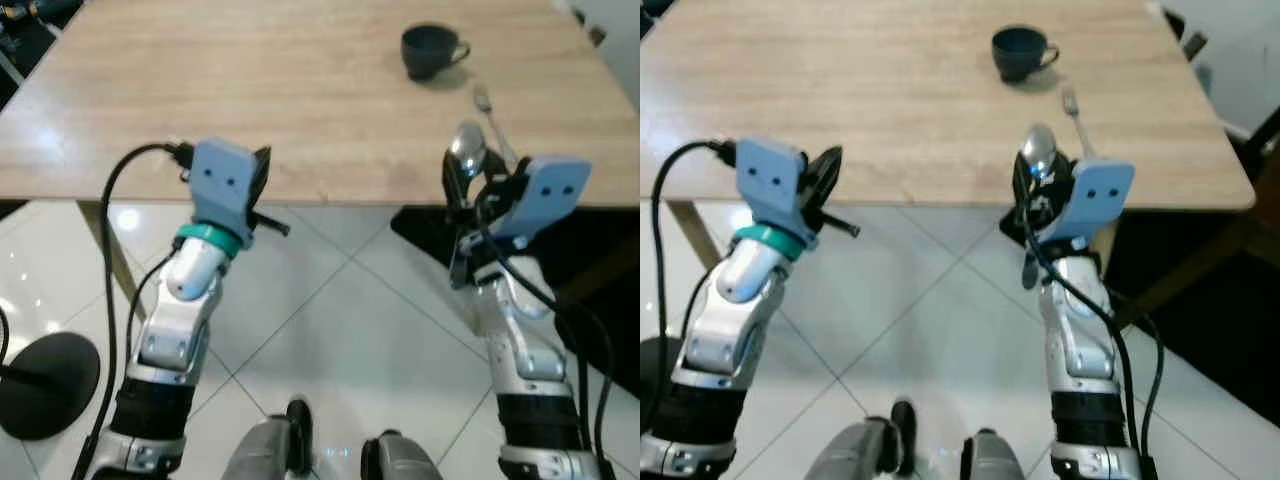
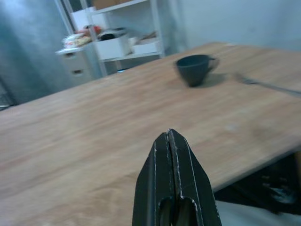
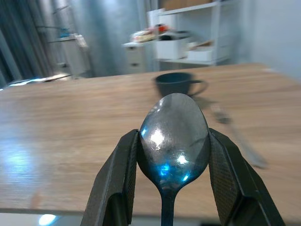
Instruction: Setting the table
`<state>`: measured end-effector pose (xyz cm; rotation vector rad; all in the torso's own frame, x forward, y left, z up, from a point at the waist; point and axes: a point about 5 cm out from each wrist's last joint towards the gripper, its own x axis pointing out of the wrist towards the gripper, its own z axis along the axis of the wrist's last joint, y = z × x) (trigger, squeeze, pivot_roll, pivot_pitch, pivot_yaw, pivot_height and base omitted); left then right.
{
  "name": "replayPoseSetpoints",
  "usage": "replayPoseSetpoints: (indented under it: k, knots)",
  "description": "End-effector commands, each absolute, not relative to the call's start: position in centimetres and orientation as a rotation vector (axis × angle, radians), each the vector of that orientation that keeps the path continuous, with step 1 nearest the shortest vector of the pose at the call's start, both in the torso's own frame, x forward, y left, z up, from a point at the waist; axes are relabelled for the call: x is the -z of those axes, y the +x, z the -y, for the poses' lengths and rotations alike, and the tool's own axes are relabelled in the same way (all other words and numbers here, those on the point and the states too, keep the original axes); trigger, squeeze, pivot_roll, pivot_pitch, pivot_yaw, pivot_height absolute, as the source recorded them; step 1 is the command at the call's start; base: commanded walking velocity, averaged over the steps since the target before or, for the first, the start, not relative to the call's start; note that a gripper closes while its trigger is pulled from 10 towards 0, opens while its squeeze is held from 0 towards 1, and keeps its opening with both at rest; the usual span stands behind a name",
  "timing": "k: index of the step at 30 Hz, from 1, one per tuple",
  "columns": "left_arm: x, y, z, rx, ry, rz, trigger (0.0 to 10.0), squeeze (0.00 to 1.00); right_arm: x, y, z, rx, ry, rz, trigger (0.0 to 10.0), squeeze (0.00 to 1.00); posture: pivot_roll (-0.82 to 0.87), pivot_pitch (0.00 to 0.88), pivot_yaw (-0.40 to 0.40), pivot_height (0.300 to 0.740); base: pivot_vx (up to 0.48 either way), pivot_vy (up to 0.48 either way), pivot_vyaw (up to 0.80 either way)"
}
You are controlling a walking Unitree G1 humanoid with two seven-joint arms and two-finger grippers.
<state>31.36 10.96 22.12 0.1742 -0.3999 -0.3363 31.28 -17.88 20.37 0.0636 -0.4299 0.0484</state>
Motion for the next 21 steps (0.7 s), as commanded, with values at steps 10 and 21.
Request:
replayPoseSetpoints:
  k: [10, 21]
  knots:
    - [-21.59, 31.38, -11.39, 0.325, 0.188, 0.379, 10.0, 0.0, -20.04, 31.11, 17.59, -0.053, 0.07, 0.425, 10.0, 0.0, -0.07, 0.129, 0.105, 0.74, -0.28, 0.0, 0.0]
    - [-21.6, 31.41, -11.33, 0.327, 0.188, 0.379, 10.0, 0.0, -20.07, 31.08, 17.72, -0.045, 0.071, 0.428, 10.0, 0.0, -0.07, 0.131, 0.104, 0.74, -0.278, 0.0, 0.0]
